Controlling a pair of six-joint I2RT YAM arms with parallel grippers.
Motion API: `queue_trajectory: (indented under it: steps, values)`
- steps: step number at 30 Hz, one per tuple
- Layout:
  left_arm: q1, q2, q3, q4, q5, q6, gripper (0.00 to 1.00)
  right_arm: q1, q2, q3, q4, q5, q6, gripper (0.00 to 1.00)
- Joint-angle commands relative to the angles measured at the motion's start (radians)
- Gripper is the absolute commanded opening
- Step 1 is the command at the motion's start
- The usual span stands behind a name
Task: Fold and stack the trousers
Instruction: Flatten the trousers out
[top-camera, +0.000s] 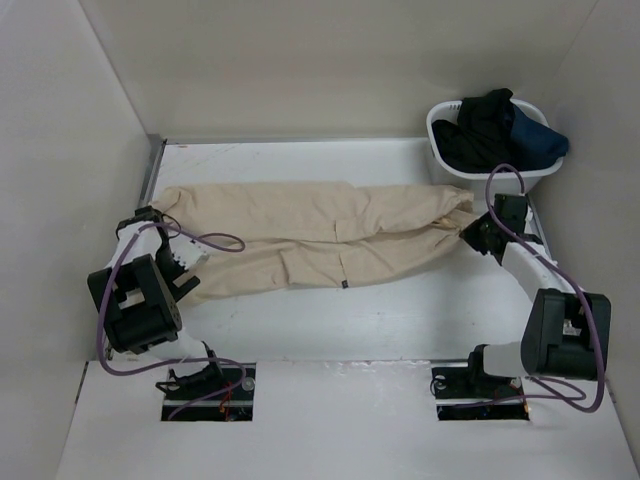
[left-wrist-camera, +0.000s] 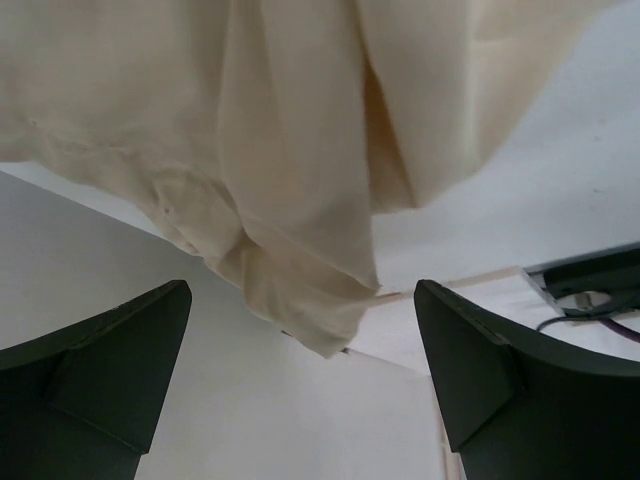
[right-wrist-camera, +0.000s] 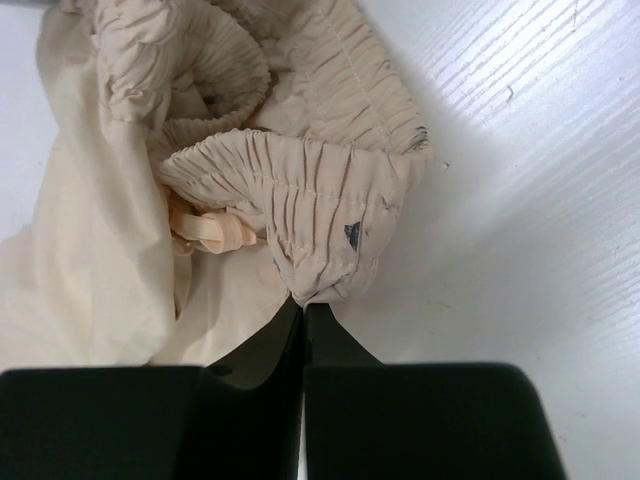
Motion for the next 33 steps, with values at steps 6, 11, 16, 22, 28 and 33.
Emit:
queue_trajectory:
  steps: [6, 11, 16, 22, 28, 33]
  values:
    - [-0.063, 0.050, 0.019, 0.026, -0.068, 0.022, 0.68, -0.012, -0.061, -0.006, 0.017, 0.030, -0.007, 0.01]
    - [-0.061, 0.071, 0.045, 0.005, -0.060, 0.002, 0.14, -0.018, -0.073, -0.009, 0.023, 0.030, -0.001, 0.01]
    - [-0.027, 0.030, 0.034, -0.004, -0.037, 0.037, 0.00, -0.032, -0.111, -0.012, 0.005, 0.025, -0.010, 0.00]
    - [0.052, -0.091, 0.317, -0.246, 0.021, 0.097, 0.03, -0.136, -0.265, 0.008, -0.135, -0.033, -0.052, 0.00]
    - [0.036, -0.058, 0.496, -0.360, 0.020, 0.134, 0.11, -0.196, -0.378, 0.023, -0.262, -0.064, -0.084, 0.00]
    - [-0.009, 0.180, 0.638, -0.290, 0.052, 0.094, 0.14, -0.288, -0.380, -0.047, -0.210, -0.110, -0.053, 0.00]
